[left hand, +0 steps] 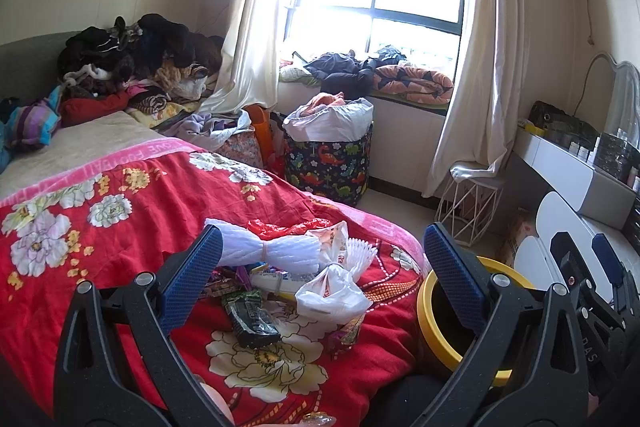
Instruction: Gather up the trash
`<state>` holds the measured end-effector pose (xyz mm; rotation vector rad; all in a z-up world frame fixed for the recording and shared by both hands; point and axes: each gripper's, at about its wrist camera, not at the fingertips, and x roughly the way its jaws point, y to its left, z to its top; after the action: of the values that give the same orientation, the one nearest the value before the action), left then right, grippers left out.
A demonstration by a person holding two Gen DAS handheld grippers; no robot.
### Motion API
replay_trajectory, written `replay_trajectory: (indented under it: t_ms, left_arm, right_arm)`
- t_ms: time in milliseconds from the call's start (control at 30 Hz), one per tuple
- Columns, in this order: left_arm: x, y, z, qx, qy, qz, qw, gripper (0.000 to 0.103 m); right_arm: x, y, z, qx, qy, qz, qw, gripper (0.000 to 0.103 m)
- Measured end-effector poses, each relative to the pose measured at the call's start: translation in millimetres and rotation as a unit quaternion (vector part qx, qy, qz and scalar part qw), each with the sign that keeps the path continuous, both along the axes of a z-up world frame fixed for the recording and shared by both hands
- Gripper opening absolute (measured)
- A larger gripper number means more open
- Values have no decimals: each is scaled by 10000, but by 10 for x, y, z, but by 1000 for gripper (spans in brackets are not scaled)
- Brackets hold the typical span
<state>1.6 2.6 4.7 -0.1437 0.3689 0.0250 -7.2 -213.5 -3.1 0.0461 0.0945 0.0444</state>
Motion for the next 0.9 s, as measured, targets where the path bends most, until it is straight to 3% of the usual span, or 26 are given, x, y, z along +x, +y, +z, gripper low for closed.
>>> replay_trajectory:
  t_ms: [900]
  left_arm:
    - [-12,-24,-2,-9,-16,15,10000,93]
  right_arm:
    - [-12,-4,-11,-16,40,-13,10000,97]
